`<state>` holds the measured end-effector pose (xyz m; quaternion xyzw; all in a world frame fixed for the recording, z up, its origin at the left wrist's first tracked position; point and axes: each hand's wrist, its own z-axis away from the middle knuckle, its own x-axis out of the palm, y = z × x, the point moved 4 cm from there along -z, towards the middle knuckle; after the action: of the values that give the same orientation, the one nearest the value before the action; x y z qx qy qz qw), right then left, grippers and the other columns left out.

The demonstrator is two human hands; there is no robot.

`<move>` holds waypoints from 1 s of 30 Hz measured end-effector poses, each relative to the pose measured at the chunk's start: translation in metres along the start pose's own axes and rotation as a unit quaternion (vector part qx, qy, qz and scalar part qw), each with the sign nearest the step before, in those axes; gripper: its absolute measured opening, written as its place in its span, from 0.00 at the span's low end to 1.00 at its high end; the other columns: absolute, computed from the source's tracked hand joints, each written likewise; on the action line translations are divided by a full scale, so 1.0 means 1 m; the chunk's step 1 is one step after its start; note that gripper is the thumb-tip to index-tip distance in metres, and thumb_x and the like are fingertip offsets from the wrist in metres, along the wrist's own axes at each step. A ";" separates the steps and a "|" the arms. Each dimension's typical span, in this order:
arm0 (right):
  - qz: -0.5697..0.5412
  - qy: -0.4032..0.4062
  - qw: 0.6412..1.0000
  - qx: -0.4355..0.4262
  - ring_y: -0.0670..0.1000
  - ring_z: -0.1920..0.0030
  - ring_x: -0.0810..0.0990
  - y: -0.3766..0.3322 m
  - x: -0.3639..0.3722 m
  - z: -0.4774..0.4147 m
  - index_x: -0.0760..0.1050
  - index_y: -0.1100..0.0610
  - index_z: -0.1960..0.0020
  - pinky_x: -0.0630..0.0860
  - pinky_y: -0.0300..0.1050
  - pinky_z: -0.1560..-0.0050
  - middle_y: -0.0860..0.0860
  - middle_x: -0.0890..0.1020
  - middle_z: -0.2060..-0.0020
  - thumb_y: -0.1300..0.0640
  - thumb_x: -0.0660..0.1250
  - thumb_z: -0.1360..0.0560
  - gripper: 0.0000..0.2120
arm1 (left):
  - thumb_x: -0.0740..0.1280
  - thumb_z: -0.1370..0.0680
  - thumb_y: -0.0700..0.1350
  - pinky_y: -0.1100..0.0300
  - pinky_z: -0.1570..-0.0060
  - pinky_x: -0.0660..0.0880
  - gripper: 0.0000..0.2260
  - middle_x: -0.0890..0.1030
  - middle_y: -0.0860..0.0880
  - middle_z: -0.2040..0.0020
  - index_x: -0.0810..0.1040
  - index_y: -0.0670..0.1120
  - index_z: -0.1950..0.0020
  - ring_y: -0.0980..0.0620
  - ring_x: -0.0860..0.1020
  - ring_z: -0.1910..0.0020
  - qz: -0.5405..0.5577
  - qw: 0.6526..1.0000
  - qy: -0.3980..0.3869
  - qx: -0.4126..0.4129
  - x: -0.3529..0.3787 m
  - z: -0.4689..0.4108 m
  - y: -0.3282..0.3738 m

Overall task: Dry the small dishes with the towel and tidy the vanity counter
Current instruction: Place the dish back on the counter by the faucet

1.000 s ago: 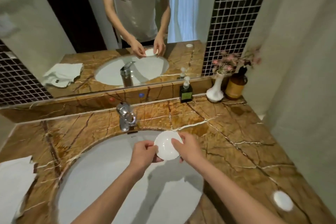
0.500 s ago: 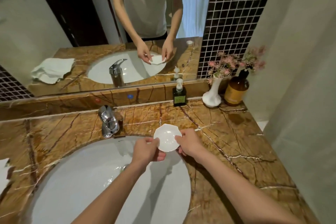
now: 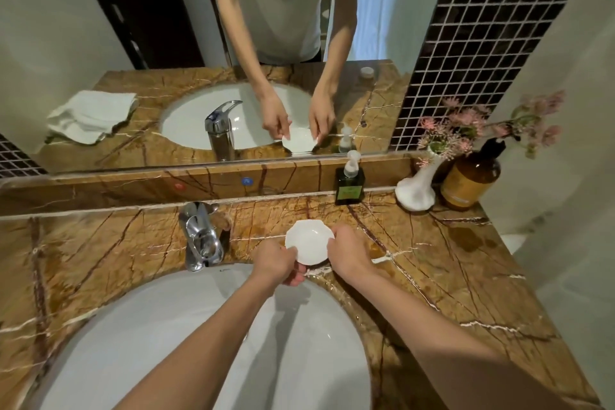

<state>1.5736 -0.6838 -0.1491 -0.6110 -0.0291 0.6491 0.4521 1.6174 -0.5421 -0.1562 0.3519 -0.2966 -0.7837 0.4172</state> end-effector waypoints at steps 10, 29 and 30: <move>0.008 0.022 1.000 0.005 0.56 0.53 0.75 0.004 0.007 -0.018 0.74 0.60 0.45 0.70 0.48 0.59 0.58 0.79 0.53 0.66 0.55 0.23 0.11 | 0.60 0.21 0.38 0.64 0.82 0.68 0.09 0.79 0.40 0.72 0.75 0.33 0.54 0.49 0.71 0.81 -0.026 1.000 -0.006 0.015 0.001 -0.014 0.003; -0.086 0.086 0.992 -0.019 0.45 0.55 0.72 0.017 0.005 0.011 0.70 0.52 0.35 0.68 0.38 0.59 0.49 0.80 0.50 0.57 0.56 0.19 0.13 | 0.51 0.17 0.48 0.47 0.27 0.50 0.21 0.56 0.41 0.23 0.57 0.44 0.25 0.42 0.52 0.23 -0.577 0.735 0.007 0.356 0.028 0.008 0.001; -0.091 0.092 0.991 -0.019 0.42 0.56 0.72 0.020 0.004 0.016 0.70 0.51 0.36 0.66 0.35 0.62 0.48 0.79 0.51 0.56 0.56 0.19 0.13 | 0.51 0.17 0.46 0.46 0.26 0.48 0.21 0.55 0.41 0.22 0.55 0.44 0.24 0.42 0.51 0.23 -0.592 0.725 0.010 0.353 0.029 0.006 0.000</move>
<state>1.5499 -0.6851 -0.1595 -0.6713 -0.0559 0.5458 0.4984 1.6011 -0.5662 -0.1618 0.5857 -0.2785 -0.7067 -0.2828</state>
